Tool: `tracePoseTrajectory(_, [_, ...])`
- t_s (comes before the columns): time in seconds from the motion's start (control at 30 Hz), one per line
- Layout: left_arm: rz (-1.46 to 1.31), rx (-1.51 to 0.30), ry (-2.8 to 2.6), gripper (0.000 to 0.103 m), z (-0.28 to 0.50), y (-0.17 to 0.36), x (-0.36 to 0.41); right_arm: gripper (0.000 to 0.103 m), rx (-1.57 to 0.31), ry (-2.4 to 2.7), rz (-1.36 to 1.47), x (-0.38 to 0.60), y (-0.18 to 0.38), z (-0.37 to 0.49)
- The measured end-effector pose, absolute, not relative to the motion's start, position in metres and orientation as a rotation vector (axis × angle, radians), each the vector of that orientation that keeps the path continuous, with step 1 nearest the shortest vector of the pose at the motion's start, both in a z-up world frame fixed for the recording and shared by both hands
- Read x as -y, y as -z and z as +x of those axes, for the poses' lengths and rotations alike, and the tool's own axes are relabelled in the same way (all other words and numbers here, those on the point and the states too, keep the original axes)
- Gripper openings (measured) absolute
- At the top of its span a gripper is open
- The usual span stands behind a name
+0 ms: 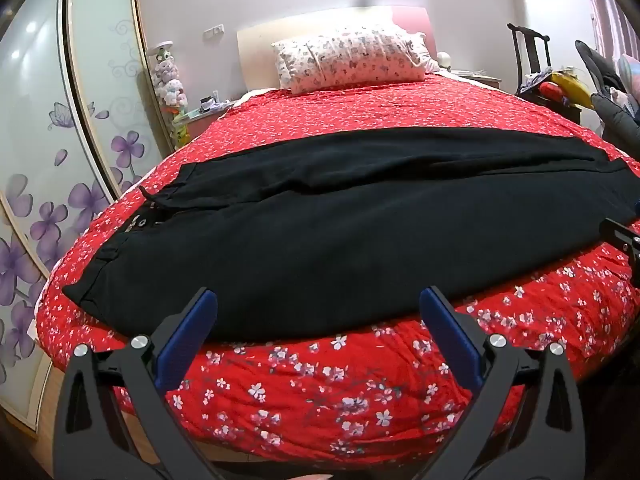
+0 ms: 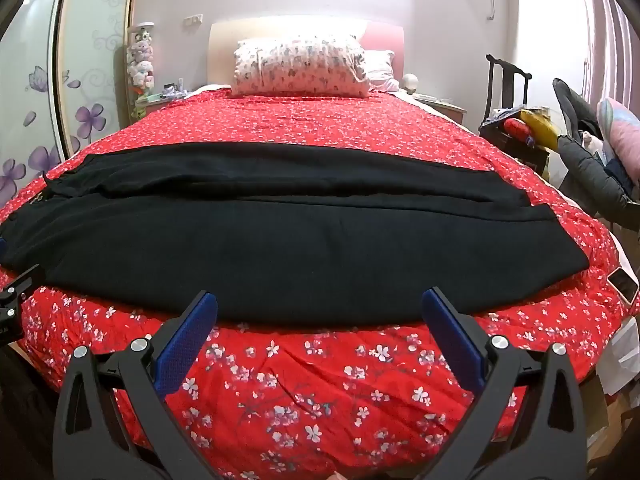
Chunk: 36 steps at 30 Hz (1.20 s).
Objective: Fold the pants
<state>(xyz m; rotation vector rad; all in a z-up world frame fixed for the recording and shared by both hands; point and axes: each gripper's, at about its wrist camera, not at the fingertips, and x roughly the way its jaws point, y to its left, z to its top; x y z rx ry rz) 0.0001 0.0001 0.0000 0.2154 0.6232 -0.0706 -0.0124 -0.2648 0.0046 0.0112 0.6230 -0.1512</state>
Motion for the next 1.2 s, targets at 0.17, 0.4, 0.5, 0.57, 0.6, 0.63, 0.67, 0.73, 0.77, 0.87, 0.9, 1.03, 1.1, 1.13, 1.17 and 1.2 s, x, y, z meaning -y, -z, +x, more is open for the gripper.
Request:
tracePoseTrajectory(0.17, [0.218,-0.624,0.071,0.101,0.0001,0.0001,0.0000,0.102,-0.626,0.149,0.014,0.2659,-0.0039,-0.0117])
tracePoseTrajectory(0.4, [0.218,-0.625,0.071,0.101,0.0001,0.0001,0.0000,0.102,-0.628,0.150,0.016,0.2667,-0.0030,-0.0112])
tracePoseTrajectory(0.5, [0.218,-0.625,0.071,0.101,0.0001,0.0001,0.0000,0.102,-0.629,0.150,0.017,0.2665,-0.0030,-0.0113])
tracePoseTrajectory(0.57, [0.218,-0.626,0.071,0.101,0.0001,0.0001,0.0000,0.102,-0.629,0.149,0.017,0.2664,-0.0031,-0.0115])
tracePoseTrajectory(0.6, [0.218,-0.626,0.071,0.101,0.0001,0.0001,0.0000,0.102,-0.629,0.149,0.017,0.2663,-0.0031,-0.0116])
tracePoseTrajectory(0.63, [0.217,-0.626,0.072,0.101,0.0002,0.0001,0.0000,0.102,-0.630,0.149,0.017,0.2662,-0.0031,-0.0115])
tracePoseTrajectory(0.67, [0.218,-0.627,0.072,0.101,0.0001,0.0002,0.0000,0.102,-0.630,0.149,0.017,0.2662,-0.0031,-0.0115])
tracePoseTrajectory(0.73, [0.218,-0.627,0.072,0.101,0.0000,0.0001,-0.0001,0.102,-0.630,0.149,0.017,0.2663,-0.0031,-0.0114])
tracePoseTrajectory(0.77, [0.218,-0.627,0.072,0.101,-0.0003,0.0000,-0.0002,0.102,-0.630,0.149,0.017,0.2663,-0.0031,-0.0114])
tracePoseTrajectory(0.87, [0.218,-0.629,0.072,0.101,0.0000,0.0002,-0.0001,0.102,-0.631,0.150,0.017,0.2664,-0.0031,-0.0113])
tracePoseTrajectory(0.9, [0.218,-0.628,0.072,0.101,0.0000,0.0001,-0.0001,0.102,-0.631,0.149,0.018,0.2664,-0.0031,-0.0112])
tracePoseTrajectory(1.03, [0.218,-0.628,0.072,0.101,0.0000,0.0002,0.0000,0.102,-0.632,0.149,0.018,0.2665,-0.0031,-0.0111])
tracePoseTrajectory(1.1, [0.219,-0.629,0.072,0.101,0.0000,0.0002,0.0000,0.102,-0.631,0.150,0.018,0.2666,-0.0031,-0.0112])
tracePoseTrajectory(1.13, [0.218,-0.629,0.072,0.101,0.0000,0.0001,-0.0001,0.102,-0.631,0.149,0.018,0.2667,-0.0031,-0.0112])
tracePoseTrajectory(1.17, [0.218,-0.629,0.072,0.101,0.0000,0.0001,-0.0001,0.102,-0.631,0.149,0.018,0.2668,-0.0031,-0.0112])
tracePoseTrajectory(1.2, [0.218,-0.629,0.072,0.101,0.0001,0.0002,-0.0001,0.102,-0.632,0.149,0.018,0.2669,-0.0031,-0.0112])
